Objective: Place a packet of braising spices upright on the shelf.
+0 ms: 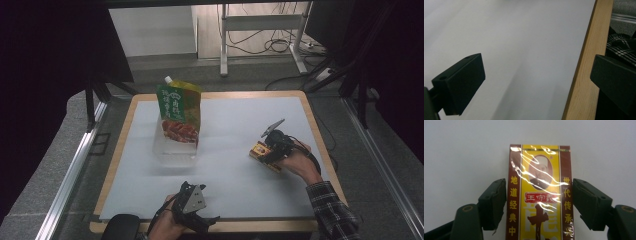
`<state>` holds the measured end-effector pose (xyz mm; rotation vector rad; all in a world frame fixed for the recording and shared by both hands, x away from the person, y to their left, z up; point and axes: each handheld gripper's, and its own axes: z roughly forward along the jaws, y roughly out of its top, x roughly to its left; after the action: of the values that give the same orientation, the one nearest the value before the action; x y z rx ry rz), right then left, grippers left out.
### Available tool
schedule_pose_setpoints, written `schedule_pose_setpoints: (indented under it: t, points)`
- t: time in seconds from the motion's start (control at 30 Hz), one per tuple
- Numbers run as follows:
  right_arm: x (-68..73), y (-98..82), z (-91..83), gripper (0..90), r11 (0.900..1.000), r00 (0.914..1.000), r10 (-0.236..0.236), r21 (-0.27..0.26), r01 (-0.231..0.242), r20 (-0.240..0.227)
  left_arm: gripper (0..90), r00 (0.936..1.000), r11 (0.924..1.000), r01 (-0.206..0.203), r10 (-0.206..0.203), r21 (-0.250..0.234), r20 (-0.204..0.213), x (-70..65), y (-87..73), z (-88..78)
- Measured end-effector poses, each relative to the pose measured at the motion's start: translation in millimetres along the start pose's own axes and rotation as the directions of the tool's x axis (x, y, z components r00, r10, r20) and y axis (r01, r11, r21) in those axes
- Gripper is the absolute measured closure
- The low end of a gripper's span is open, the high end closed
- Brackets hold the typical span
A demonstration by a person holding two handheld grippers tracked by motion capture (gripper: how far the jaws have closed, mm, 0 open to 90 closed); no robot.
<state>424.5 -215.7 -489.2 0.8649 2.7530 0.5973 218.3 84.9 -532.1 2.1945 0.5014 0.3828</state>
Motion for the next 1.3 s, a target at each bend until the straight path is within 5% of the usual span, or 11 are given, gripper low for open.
schedule_pose_setpoints:
  t: [0.2,0.67,1.3]
  points:
    - [0.2,13.6,4.8,24.9,0.995,0.9993,-0.036,0.09,0.037,-0.005,0.0,1.0,1.0,0.0,0.0,0.0,0.0,0.3,0.1,0.0]
    - [-2.5,22.9,17.7,31.9,0.987,0.9998,-0.006,0.159,0.009,-0.022,0.0,1.0,1.0,-0.002,0.002,0.001,0.001,-0.5,0.2,0.5]
    - [5.7,27.5,-24.4,32.0,0.999,0.9998,0.013,-0.041,-0.014,-0.017,0.0,1.0,1.0,-0.005,0.005,-0.006,0.0,-1.5,1.1,-1.0]
